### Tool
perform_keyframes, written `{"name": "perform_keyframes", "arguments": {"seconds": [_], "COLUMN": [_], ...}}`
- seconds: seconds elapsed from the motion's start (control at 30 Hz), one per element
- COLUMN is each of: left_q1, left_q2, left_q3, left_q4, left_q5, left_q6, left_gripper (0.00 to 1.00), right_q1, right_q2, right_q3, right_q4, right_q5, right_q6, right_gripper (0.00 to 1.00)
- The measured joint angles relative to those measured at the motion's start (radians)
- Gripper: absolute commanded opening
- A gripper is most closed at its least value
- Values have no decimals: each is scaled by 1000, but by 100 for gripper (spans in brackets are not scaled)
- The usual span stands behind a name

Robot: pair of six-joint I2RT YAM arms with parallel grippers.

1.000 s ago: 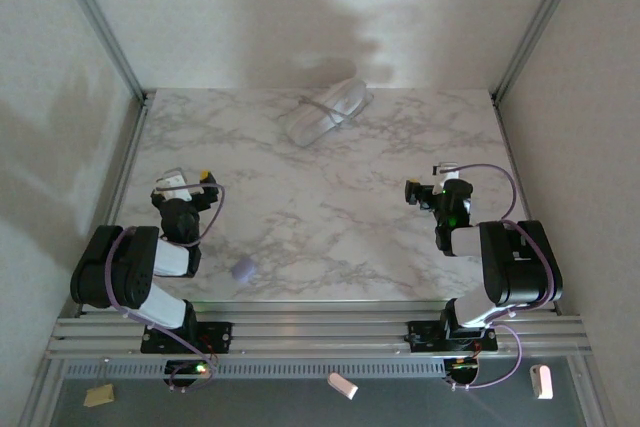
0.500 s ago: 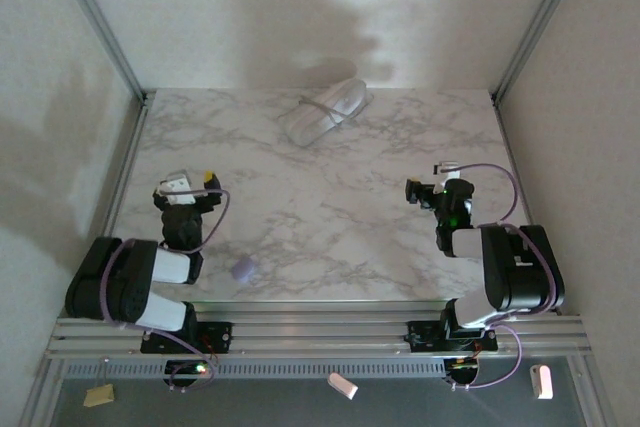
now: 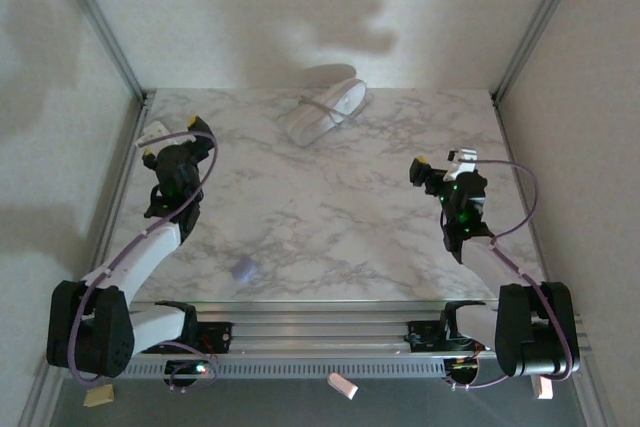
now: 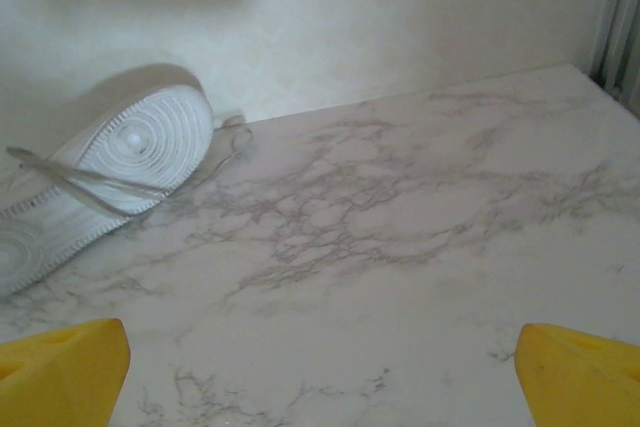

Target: Tie the shoes

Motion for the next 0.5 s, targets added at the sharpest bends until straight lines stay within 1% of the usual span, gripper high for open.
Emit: {"name": "perform_keyframes", "arguments": {"seconds": [0.1, 0.17, 0.23, 0.27, 0.33, 0.37, 0.5], "left_q1": [-1, -12, -40, -61, -100, -122, -181], "left_q2": [61, 137, 213, 253, 315, 351, 470], "left_q3": [45, 90, 135, 161, 204, 233, 345], "left_q4": [-67, -108, -135, -150, -168, -180, -206], "left_q5": [32, 53, 68, 74, 94, 101, 121], "left_q6": [-87, -129, -156, -170, -191, -205, -261], "left_gripper": [99, 99, 99, 100, 100, 100, 100], "right_q1": [0, 0, -1, 2, 14, 26, 124], "right_q2": [-3, 8, 46, 75, 133, 161, 226], "right_q3": [49, 104, 160, 188, 235, 255, 319], "right_q4": [-72, -157, -198, -211, -240, -257, -365], "right_q5": [-10, -18, -70, -113, -182, -206, -216], "right_q6": [77, 138, 163, 167, 169, 164, 110], "right_gripper": [99, 99, 99, 99, 95, 95, 95]}}
